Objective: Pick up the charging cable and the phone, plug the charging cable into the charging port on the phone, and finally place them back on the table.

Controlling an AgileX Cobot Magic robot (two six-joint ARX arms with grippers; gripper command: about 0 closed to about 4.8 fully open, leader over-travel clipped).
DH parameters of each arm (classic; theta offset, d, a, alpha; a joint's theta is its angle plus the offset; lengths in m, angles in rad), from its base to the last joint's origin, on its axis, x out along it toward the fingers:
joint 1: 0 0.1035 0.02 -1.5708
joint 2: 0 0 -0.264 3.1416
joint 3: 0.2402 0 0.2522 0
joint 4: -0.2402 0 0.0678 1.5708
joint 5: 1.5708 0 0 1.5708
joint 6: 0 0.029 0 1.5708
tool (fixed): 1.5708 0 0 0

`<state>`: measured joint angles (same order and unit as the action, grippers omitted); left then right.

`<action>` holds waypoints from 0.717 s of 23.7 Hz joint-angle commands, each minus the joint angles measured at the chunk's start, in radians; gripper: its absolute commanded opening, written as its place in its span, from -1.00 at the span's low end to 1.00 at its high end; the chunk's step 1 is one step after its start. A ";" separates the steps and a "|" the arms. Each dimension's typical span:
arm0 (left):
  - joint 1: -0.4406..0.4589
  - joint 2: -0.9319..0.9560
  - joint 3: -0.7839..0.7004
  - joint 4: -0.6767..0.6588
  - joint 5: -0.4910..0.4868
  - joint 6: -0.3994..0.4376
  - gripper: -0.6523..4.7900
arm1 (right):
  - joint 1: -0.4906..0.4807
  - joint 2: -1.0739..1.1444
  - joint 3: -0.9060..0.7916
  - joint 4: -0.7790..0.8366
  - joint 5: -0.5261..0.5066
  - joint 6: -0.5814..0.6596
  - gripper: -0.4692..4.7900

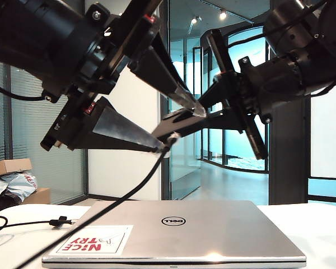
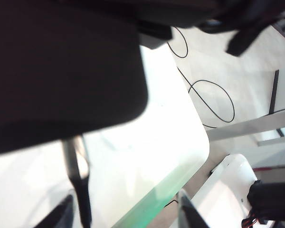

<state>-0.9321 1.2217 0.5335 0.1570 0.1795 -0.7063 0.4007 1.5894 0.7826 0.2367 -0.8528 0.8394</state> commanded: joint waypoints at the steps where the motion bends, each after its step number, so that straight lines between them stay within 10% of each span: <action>1: 0.002 -0.009 0.004 0.008 -0.003 0.020 0.24 | -0.034 -0.014 0.008 0.028 0.018 -0.028 -0.85; 3: 0.002 -0.016 0.009 0.005 -0.003 0.033 0.22 | -0.065 -0.017 0.008 0.015 0.033 -0.051 -0.85; 6: 0.010 -0.029 0.074 -0.082 -0.003 0.114 -0.69 | -0.156 -0.018 0.012 -0.110 0.056 -0.163 -0.85; 17: 0.109 -0.029 0.276 -0.348 -0.005 0.399 -0.78 | -0.415 -0.003 0.222 -0.949 0.270 -0.758 -0.85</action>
<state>-0.8429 1.1961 0.7956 -0.1375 0.1741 -0.3679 -0.0071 1.5867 0.9833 -0.6380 -0.6006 0.1558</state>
